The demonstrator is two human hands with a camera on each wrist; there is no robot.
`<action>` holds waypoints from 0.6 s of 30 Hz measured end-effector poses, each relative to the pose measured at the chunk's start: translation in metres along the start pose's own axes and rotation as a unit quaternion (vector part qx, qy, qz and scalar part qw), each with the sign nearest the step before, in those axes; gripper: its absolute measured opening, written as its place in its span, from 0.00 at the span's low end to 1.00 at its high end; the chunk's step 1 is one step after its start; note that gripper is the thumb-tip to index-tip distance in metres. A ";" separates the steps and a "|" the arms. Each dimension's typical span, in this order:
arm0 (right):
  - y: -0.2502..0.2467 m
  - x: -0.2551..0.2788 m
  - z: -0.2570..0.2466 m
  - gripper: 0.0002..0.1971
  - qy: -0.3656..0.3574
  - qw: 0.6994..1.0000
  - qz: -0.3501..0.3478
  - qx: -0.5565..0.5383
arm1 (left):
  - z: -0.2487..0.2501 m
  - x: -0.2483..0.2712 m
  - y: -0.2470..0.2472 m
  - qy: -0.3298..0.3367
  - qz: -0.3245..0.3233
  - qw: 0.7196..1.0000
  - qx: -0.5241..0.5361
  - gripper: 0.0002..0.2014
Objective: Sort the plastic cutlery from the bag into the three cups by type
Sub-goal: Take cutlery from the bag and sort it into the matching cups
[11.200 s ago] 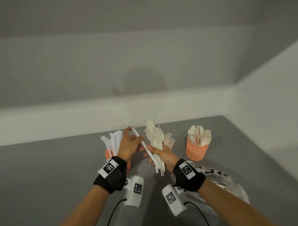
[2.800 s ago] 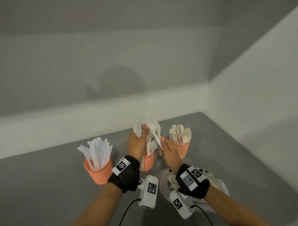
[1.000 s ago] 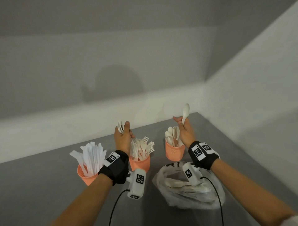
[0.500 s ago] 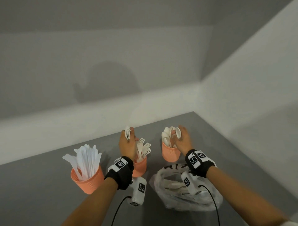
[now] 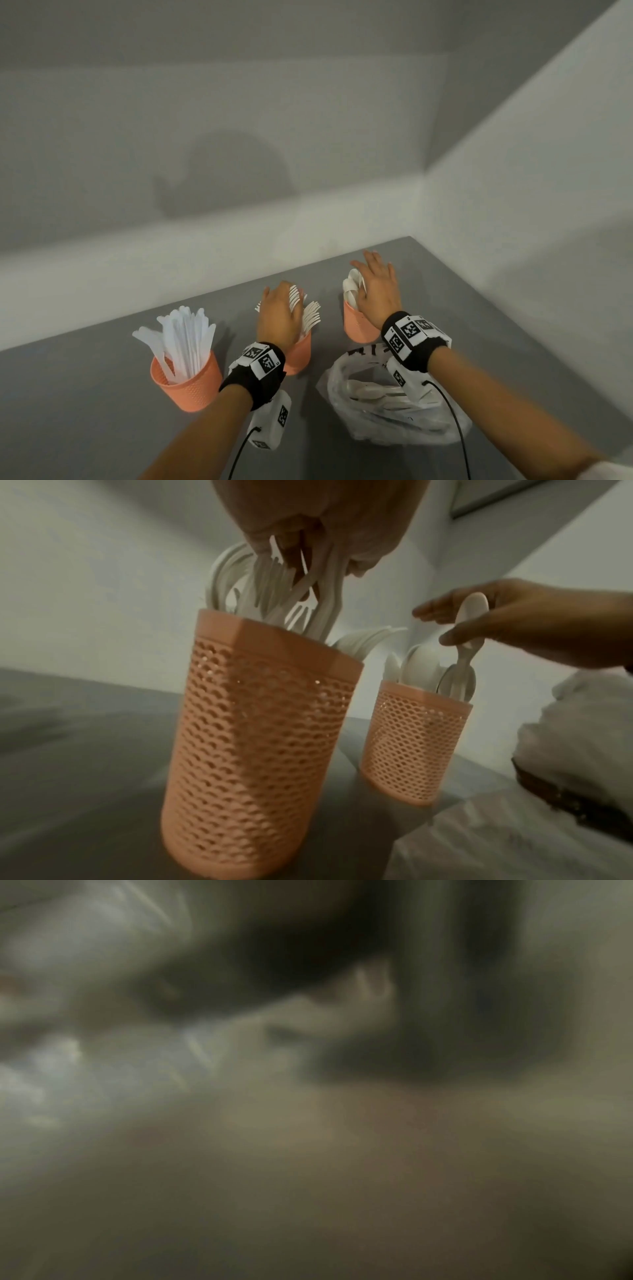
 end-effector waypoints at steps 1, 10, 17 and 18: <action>-0.004 -0.001 -0.002 0.29 -0.002 1.000 0.012 -0.008 | 0.001 0.001 0.000 0.006 -0.008 1.000 -0.002 0.11; 0.006 -0.009 -0.003 0.27 -0.031 0.982 -0.076 0.167 | 0.019 0.002 0.004 0.130 -0.053 0.979 -0.150 0.19; 0.028 0.004 0.015 0.27 0.004 0.973 -0.146 0.178 | -0.016 0.005 0.020 0.074 -0.107 0.961 -0.243 0.40; 0.030 0.006 0.018 0.28 0.016 0.975 -0.153 0.159 | -0.017 0.009 0.024 0.078 -0.114 0.959 -0.246 0.38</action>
Point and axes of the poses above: each hand's wrist, its own x-axis away from the middle knuckle, its own y-axis out of the palm, z = x × y, the point moved 10 cm from there along -x, towards the middle knuckle, and after that the axes turned 5 degrees about z, right-handed, at the moved point
